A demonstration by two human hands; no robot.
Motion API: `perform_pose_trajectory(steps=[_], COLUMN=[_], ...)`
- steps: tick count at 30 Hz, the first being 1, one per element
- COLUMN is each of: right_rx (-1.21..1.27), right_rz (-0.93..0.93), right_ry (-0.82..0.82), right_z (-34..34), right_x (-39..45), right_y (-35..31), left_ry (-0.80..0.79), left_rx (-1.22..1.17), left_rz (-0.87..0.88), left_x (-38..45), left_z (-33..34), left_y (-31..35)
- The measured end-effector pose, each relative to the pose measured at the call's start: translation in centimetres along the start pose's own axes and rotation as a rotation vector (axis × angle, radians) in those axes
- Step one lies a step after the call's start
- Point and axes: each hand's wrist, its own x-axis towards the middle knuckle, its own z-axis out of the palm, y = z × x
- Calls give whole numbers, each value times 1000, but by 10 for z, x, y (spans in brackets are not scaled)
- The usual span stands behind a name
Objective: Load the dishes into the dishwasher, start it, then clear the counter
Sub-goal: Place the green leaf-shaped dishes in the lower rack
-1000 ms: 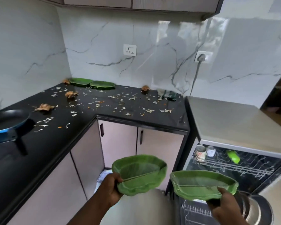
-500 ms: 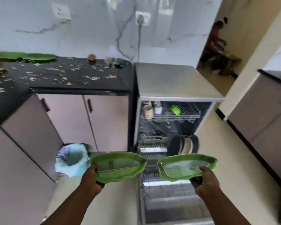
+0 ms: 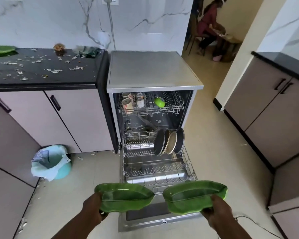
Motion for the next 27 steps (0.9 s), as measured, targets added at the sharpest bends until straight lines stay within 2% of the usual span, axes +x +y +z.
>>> perform_pose_trajectory(steps=[4,8,11,16,20,27], right_rx=[-117,-341,-483,-526,-463,-561], right_rz=[21,6,-17,-67,38,106], right_ry=[-9,-95,-46,-102,-104,-62], right_z=[15,29,44,80,100,148], right_x=[23,44,66,93,134,242], right_y=[7,-2,-17,-39,-44,-17], left_ry=[-51,5,37,60,106,244], left_rx=[-7,5,87,197,269,319], left_rz=[8,-26,-72,-84,-79,-71], left_x=[21,45,72,126,151,207], left_z=[1,19,46,88,117,153], left_y=[-6,-6,7,36,42,10])
